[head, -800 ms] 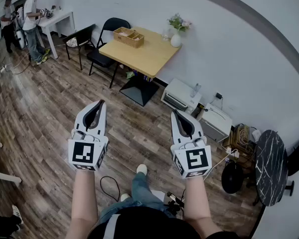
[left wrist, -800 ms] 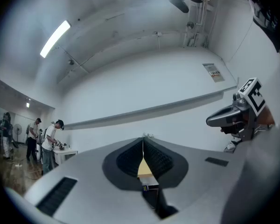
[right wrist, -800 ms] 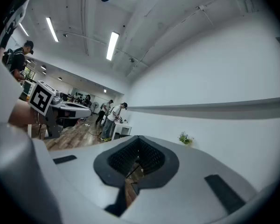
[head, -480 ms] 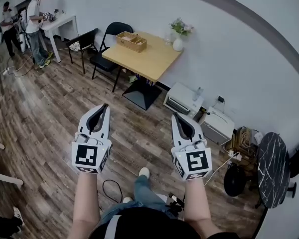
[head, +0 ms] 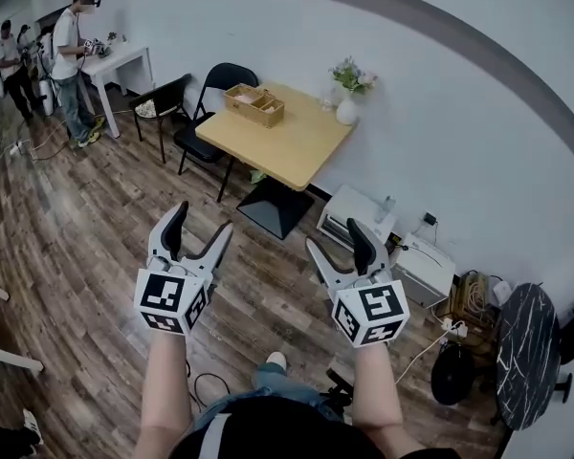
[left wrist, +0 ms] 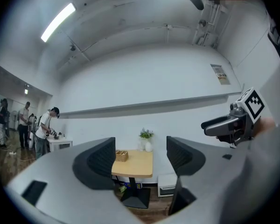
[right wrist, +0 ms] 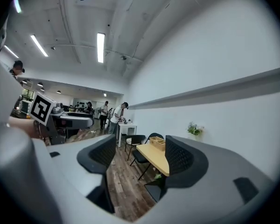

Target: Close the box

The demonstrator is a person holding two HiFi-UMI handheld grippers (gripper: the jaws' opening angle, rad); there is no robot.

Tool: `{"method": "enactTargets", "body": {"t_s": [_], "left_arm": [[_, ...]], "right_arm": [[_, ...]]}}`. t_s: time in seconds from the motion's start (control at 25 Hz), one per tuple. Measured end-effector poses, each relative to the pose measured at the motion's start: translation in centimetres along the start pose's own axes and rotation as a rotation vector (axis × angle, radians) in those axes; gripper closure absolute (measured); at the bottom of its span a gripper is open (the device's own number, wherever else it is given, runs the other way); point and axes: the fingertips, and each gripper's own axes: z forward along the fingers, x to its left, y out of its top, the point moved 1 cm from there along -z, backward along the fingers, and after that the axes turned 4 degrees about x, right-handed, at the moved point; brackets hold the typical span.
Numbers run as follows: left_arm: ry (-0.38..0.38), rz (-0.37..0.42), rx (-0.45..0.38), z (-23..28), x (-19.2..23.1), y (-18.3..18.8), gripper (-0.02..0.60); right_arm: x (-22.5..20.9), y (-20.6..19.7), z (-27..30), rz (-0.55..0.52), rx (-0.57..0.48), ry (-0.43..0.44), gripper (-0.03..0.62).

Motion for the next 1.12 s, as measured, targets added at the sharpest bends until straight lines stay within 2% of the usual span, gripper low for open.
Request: {"method": "enactTargets", "body": {"t_s": [0.24,0.44,0.64,0.76,0.92,1.12], "left_arm": [[0.073,0.014,-0.01,5.7,2.1,0.4,0.255],[0.105,0.01,-0.004,9.2,2.5,-0.8,0.255],[0.116,0.014,0.016,11.9,4.2,-1.8,0.255],[0.132,0.013,0.015,13.3,5.8,-1.9,0.255],[0.133,0.025,0.027,16.5,8.7,-2.6,0.255],[0.118,0.046,0.012,20.2,13.8,-2.4,0.255]], "right_arm": [[-4.7,1.7,4.7,0.012,-0.055,0.034,0.27],[-7.9,0.5,7.9,-0.016,-0.022,0.03,0.27],[-9.1,-1.0,11.0,0.02,0.007,0.057,0.27],[-9.6,-0.9,13.4,0.039,0.017,0.077,0.27],[-10.6,-0.1,17.4,0.031,0.005,0.063,0.27],[-10.5,1.1,23.8,0.035,-0.002,0.051,0.27]]}}
